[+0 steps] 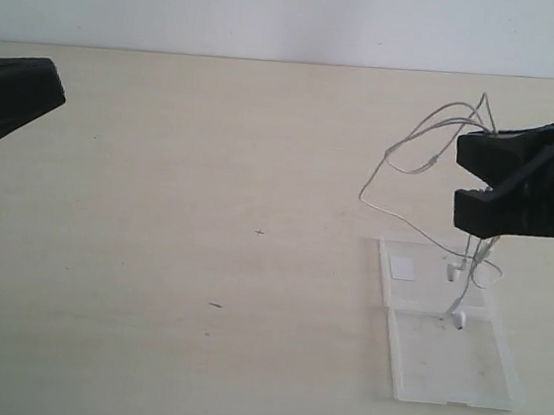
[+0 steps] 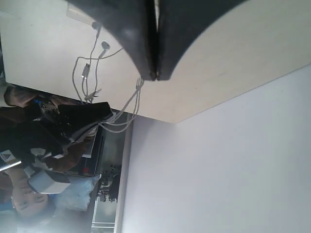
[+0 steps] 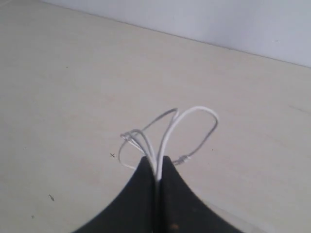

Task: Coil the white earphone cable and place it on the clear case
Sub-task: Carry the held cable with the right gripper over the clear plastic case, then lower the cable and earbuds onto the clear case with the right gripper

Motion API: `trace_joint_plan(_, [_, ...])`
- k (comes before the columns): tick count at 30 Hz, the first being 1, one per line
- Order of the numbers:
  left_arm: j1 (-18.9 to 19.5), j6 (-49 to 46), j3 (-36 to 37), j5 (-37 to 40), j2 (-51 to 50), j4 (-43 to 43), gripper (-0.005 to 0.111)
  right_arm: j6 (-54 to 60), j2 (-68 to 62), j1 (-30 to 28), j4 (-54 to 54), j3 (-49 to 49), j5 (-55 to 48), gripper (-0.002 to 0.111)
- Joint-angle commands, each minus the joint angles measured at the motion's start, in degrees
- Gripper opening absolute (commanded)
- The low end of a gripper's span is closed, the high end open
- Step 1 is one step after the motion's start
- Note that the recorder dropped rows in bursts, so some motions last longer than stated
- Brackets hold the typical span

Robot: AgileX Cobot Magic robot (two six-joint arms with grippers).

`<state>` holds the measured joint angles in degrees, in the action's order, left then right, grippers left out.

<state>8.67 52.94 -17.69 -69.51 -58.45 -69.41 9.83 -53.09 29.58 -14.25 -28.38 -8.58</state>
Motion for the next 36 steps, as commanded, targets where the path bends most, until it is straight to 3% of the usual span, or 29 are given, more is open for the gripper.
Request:
trace_joint_plan(1, [0.1, -0.42, 0.83, -0.46, 0.4, 1.47, 0.0, -1.6, 1.47, -1.69, 0.2, 2.92, 1.49, 0.0])
trace_joint_plan(8, [0.1, -0.42, 0.98, -0.46, 0.4, 1.73, 0.0, -2.56, 1.36, -3.38, -0.95, 11.78, 11.43, 0.0])
trace_joint_plan(15, [0.1, -0.42, 0.98, -0.46, 0.4, 1.61, 0.0, -2.56, 0.02, -3.38, -1.96, 14.04, 12.7, 0.0])
trace_joint_plan(22, [0.1, -0.29, 0.98, -0.46, 0.4, 1.51, 0.0, -2.43, -5.61, -3.38, -5.97, 17.89, 22.15, 0.0])
trace_joint_plan(30, [0.1, -0.31, 0.98, -0.46, 0.4, 1.34, 0.0, 10.26, -13.66, -3.38, -18.32, 17.99, 24.95, 0.0])
trace_joint_plan(36, [0.1, -0.31, 0.98, -0.46, 0.4, 1.34, 0.0, 11.06, -18.44, -3.38, -18.44, 17.99, 25.09, 0.0])
